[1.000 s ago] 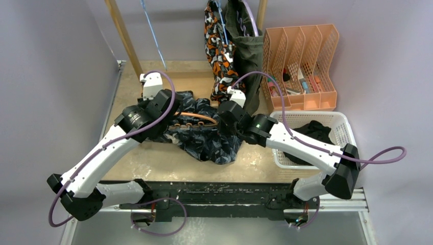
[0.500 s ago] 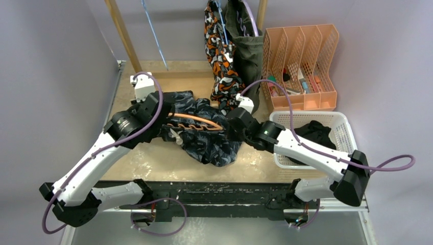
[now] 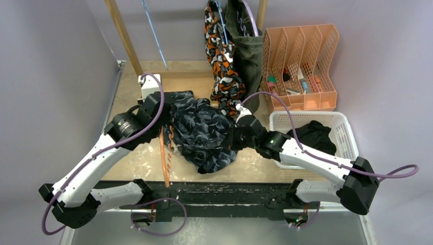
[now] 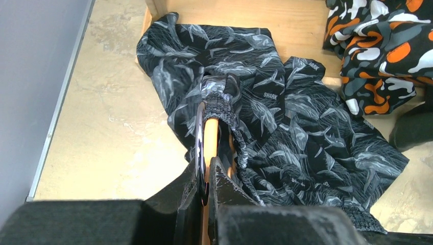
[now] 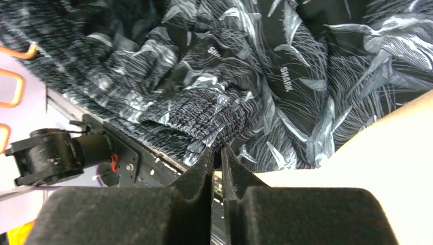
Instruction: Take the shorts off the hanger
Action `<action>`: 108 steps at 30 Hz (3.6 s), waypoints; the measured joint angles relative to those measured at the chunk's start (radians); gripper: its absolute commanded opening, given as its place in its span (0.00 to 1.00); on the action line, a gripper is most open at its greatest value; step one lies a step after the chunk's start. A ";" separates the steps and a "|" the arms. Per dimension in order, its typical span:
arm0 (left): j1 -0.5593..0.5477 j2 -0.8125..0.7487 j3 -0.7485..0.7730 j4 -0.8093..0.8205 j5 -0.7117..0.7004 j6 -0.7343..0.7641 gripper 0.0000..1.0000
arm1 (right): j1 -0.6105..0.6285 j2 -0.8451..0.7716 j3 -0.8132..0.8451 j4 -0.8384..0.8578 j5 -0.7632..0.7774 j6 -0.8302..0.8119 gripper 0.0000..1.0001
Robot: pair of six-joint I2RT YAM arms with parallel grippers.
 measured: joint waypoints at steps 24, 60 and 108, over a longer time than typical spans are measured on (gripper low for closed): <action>0.000 0.120 -0.027 0.090 0.031 -0.119 0.00 | 0.068 -0.120 0.169 0.177 -0.190 -0.219 0.73; 0.000 0.153 -0.057 0.128 -0.114 -0.347 0.00 | 0.366 0.042 0.197 0.240 0.104 -0.460 0.72; 0.004 0.097 -0.032 0.147 -0.067 -0.288 0.09 | 0.420 0.101 0.237 0.114 0.466 -0.629 0.00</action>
